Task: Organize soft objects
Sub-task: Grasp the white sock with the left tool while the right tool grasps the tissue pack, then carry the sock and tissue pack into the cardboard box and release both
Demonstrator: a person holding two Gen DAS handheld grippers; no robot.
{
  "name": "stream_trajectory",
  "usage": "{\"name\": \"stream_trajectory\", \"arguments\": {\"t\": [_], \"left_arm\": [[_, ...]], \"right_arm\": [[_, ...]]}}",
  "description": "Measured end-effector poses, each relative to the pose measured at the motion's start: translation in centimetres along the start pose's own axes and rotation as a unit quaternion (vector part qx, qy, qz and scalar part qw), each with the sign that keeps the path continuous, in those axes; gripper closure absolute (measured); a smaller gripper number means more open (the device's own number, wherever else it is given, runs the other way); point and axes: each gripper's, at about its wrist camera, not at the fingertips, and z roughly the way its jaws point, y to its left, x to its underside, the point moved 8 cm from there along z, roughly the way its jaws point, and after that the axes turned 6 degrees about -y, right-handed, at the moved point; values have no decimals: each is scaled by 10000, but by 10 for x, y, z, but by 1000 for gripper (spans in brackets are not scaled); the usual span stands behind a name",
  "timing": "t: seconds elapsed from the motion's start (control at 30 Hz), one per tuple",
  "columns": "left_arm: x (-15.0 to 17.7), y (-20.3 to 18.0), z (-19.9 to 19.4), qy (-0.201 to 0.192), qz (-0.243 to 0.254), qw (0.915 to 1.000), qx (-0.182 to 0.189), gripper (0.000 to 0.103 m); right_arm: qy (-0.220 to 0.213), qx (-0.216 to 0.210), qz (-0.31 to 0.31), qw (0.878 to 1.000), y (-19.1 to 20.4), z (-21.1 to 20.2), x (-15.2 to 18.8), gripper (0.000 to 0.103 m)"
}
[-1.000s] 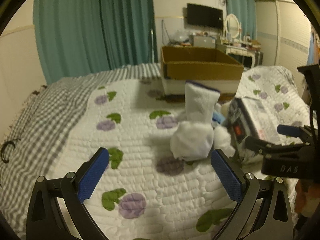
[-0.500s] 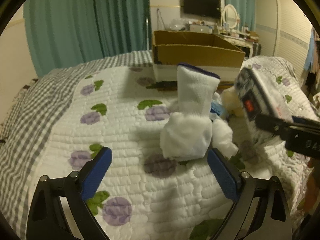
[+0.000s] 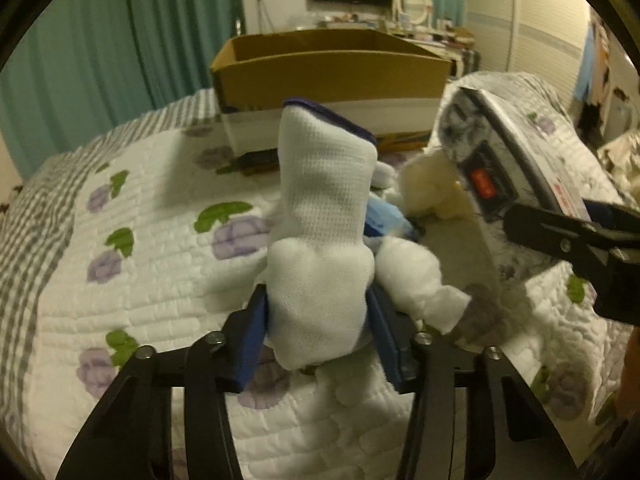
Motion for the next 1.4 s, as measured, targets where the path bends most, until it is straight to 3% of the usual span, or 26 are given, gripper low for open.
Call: {"name": "stream_trajectory", "arguments": {"t": [0.1,0.3,0.47,0.63,0.77,0.9,1.03,1.27,1.37,1.4], "left_arm": [[1,-3,-6,-40,125,9999,17,62],[1,15,-32,-43,-228,9997,57,63],[-13,26,-65,-346,-516,9979,165,63],[-52,29,-97,-590,-406,9974,1,63],[-96,34,-107,-865,-443,9951,159,63],[-139,35,-84,-914,-343,9952,-40,62],[-180,35,-40,-968,-193,9951,-47,62],[-204,41,55,-542,-134,9984,-131,61],[-204,44,81,-527,-76,9985,-154,52],[-203,43,86,-600,-18,9981,-139,38]], "right_arm": [[-19,24,-22,10000,0,-2,-1,19],[-231,39,-96,9997,7,-24,-7,19],[-446,-49,-251,9987,18,-48,-22,19],[-859,-187,-610,9943,31,-69,-71,19],[-1165,-196,-1109,9868,41,-73,-126,19],[-1279,-220,-1276,9833,44,-50,-173,19],[-1237,-358,-1217,9842,38,-1,-211,19],[-819,-466,-1144,9889,18,99,-225,19],[-812,-466,-1235,9879,9,118,-220,17],[-841,-441,-1229,9879,7,122,-220,14]]}}
